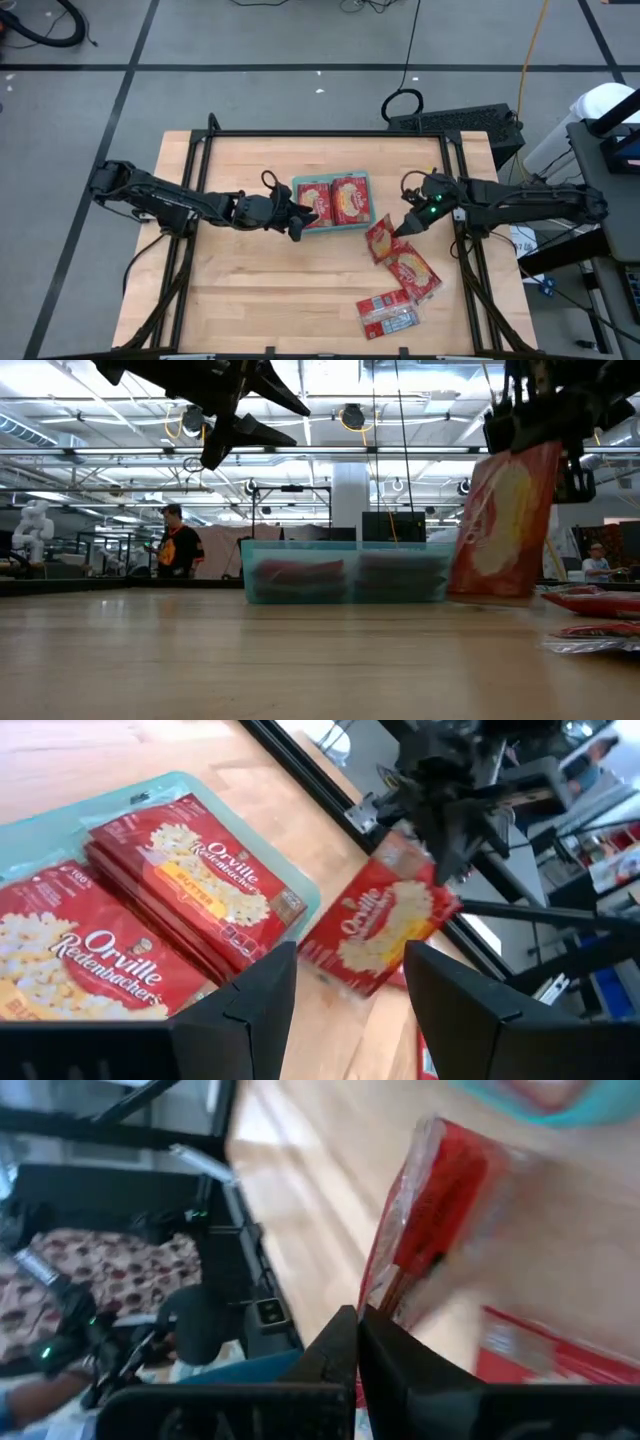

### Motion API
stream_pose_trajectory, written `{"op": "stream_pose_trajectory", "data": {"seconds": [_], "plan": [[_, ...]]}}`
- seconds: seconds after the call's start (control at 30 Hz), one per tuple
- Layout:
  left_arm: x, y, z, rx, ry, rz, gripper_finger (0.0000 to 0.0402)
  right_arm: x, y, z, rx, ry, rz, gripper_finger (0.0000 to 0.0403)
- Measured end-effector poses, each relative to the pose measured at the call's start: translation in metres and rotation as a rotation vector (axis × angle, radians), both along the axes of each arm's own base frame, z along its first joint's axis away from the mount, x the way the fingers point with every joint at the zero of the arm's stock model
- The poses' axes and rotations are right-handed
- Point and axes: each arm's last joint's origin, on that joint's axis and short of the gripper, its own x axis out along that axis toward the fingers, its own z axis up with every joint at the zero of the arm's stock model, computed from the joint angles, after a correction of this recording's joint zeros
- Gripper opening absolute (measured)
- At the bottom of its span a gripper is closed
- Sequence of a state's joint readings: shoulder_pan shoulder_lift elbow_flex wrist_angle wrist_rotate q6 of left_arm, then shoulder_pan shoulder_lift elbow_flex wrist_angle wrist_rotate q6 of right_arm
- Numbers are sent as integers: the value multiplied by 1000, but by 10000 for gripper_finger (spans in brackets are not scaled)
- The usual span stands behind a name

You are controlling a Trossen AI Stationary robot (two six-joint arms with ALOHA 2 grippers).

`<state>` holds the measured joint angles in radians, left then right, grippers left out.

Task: Sort popcorn bags into baskets
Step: Put the red popcorn bag into the green bin

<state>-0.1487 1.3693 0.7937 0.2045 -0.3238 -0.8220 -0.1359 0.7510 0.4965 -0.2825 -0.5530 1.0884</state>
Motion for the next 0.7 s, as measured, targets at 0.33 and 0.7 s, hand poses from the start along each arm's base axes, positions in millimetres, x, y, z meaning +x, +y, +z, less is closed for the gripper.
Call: {"op": "stream_pose_trajectory", "data": {"seconds": [0.33, 0.7], "plan": [[9, 13, 6, 225, -57, -10, 242, 10, 25, 0, -62, -60, 142, 0], [86, 13, -11, 352, -79, -258, 280, 16, 33, -5, -133, -107, 273, 0]]}}
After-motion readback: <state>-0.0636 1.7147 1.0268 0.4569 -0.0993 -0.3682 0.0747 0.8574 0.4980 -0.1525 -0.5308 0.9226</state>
